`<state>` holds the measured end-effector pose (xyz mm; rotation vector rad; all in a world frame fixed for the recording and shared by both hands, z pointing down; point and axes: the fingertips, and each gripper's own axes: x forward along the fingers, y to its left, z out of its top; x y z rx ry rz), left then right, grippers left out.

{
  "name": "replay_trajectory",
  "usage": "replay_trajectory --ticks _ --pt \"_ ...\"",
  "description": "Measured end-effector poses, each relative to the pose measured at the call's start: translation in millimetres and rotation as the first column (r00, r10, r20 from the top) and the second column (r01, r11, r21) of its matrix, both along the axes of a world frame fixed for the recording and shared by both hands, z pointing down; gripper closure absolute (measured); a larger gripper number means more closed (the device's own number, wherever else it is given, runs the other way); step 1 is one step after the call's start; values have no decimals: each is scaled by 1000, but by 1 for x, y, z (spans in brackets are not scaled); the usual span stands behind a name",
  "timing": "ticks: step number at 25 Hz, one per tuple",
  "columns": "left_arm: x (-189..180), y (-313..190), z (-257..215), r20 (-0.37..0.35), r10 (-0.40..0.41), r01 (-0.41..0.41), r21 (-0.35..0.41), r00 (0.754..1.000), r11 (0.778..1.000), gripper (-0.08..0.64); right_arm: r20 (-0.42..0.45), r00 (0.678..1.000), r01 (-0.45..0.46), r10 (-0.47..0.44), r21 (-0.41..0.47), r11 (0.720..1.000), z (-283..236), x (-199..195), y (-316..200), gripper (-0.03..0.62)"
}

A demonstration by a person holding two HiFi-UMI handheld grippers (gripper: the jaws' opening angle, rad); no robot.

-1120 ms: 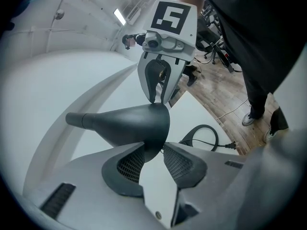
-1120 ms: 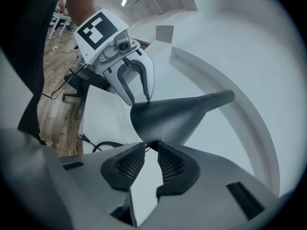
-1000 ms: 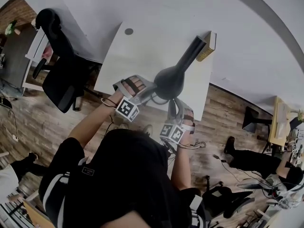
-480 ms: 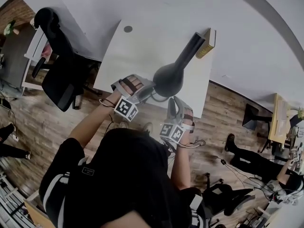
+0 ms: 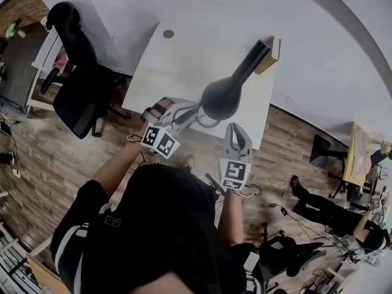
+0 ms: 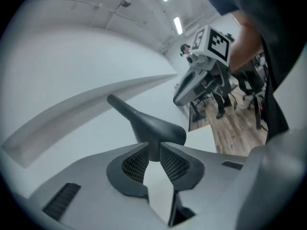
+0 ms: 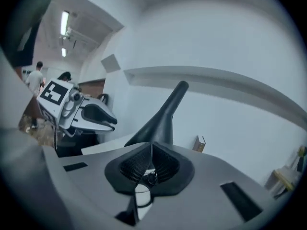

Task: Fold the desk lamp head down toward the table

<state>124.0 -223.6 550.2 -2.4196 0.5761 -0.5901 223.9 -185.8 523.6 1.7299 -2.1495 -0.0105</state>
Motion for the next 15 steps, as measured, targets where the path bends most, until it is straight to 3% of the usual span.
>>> replay_trajectory --ticks 2,5,10,11,12,15 --pt "-5 0 -24 -155 -41 20 -129 987 991 490 72 997 -36 34 21 999 -18 0 2 577" --pt "-15 3 -72 -393 -130 -6 -325 910 946 525 156 985 -85 75 59 995 -42 1 8 577" --pt "-35 23 -134 -591 -180 -59 -361 787 931 535 272 956 -148 111 119 982 -73 -2 27 578" --pt "-37 27 -137 -608 -187 -69 -373 772 925 535 288 951 -153 111 126 980 -76 -3 31 577" --pt "-39 31 -137 -610 -191 -73 -380 769 922 535 299 948 -156 112 128 979 -76 -5 34 577" --pt "-39 38 -127 -583 -185 -67 -383 791 921 535 309 944 -155 113 115 981 -69 -12 40 578"
